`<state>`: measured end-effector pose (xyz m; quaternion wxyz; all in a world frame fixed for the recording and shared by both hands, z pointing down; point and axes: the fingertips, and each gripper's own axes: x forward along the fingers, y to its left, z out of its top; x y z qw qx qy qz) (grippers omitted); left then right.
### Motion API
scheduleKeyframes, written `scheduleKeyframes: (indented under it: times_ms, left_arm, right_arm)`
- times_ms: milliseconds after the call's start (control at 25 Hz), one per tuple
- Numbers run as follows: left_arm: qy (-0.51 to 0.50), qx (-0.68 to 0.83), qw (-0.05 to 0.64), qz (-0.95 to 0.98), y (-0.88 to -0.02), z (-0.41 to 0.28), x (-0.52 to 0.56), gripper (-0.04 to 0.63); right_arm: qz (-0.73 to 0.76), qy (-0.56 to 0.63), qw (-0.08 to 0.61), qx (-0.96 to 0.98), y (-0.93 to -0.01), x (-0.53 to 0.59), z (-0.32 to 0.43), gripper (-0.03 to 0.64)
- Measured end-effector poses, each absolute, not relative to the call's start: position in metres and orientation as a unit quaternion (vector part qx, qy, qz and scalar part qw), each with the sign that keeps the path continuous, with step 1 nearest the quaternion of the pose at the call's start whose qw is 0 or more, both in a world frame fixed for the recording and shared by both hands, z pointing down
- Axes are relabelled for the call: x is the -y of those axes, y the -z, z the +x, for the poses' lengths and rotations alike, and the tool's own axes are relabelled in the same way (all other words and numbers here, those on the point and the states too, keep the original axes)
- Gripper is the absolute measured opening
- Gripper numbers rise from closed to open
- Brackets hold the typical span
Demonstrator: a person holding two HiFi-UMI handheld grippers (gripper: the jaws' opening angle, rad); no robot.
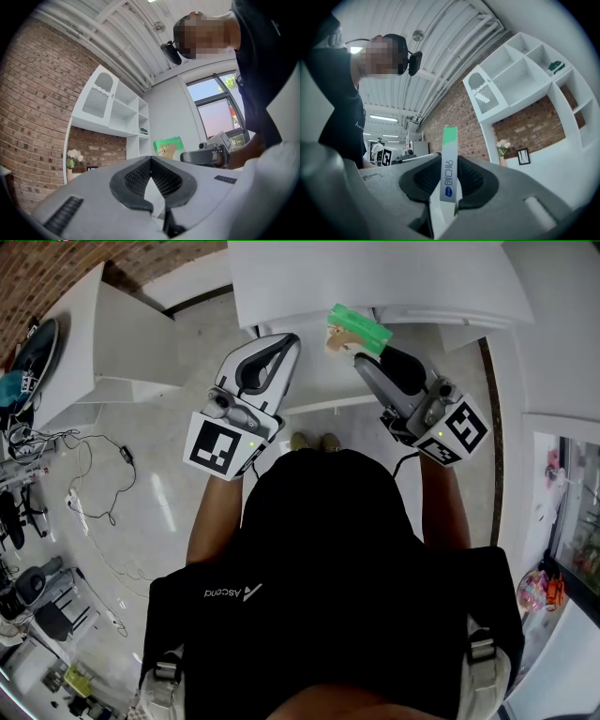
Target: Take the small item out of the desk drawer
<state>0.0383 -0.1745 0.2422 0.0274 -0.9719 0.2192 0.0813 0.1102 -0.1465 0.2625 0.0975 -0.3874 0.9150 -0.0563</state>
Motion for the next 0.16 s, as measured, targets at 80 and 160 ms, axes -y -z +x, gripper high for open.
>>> scheduleKeyframes:
  times_ms: [80, 160]
  left_arm:
    - [-0.084, -0.219, 0.027, -0.972, -0.2412, 0.0372, 0.173, -0.002]
    - [-0.085, -0.219, 0.028, -0.972, -0.2407, 0.0357, 0.1719, -0.002]
  right_arm:
    - [-0.388, 0.057, 0.097, -0.915, -0.263, 0.1454, 0.1099, 0.095]
    - [-0.389, 0.057, 0.096, -0.915, -0.2635, 0.1444, 0.1093, 0.095]
